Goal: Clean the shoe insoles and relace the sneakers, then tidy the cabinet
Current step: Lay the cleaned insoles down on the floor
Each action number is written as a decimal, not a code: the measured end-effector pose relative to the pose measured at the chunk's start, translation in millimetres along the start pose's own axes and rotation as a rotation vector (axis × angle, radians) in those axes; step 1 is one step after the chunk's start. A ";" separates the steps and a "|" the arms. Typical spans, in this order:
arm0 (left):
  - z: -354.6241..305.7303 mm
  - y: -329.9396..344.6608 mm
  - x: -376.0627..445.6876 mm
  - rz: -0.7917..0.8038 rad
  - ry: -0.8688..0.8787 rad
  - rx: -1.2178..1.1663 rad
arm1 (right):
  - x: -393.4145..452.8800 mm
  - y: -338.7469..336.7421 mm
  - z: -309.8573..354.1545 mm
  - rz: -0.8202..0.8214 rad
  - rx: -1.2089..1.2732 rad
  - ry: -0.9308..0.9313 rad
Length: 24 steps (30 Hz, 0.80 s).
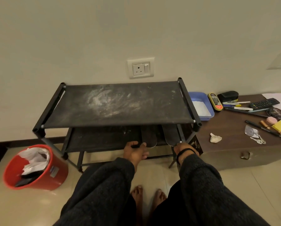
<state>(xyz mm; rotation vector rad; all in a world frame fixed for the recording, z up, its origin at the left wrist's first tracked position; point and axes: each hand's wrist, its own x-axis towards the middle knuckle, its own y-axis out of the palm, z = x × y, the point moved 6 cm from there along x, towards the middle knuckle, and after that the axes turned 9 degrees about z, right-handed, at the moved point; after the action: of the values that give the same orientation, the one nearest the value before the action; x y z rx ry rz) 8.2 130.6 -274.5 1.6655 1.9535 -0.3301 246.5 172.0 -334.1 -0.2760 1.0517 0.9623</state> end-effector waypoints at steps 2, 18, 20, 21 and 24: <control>-3.8 -11.6 -11.1 -0.015 -0.030 -0.009 | -20.6 2.1 5.3 -0.044 -0.064 -0.064; -79.3 -150.7 -193.2 -0.199 0.092 0.042 | -241.7 126.0 -77.2 0.457 -0.583 -0.209; -81.7 -174.8 -220.4 -0.219 0.100 0.028 | -265.1 149.6 -95.0 0.442 -0.596 -0.214; -83.8 -188.9 -231.8 -0.229 0.110 0.016 | -275.6 161.7 -104.4 0.446 -0.629 -0.221; -82.9 -228.4 -251.2 -0.240 0.127 -0.037 | -290.7 190.9 -130.1 0.476 -0.727 -0.250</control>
<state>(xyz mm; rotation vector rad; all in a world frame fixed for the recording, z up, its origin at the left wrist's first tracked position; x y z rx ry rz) -211.5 -82.0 -105.1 1.4622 2.2466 -0.2812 -25.1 47.3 -113.8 -0.4950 0.5057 1.7540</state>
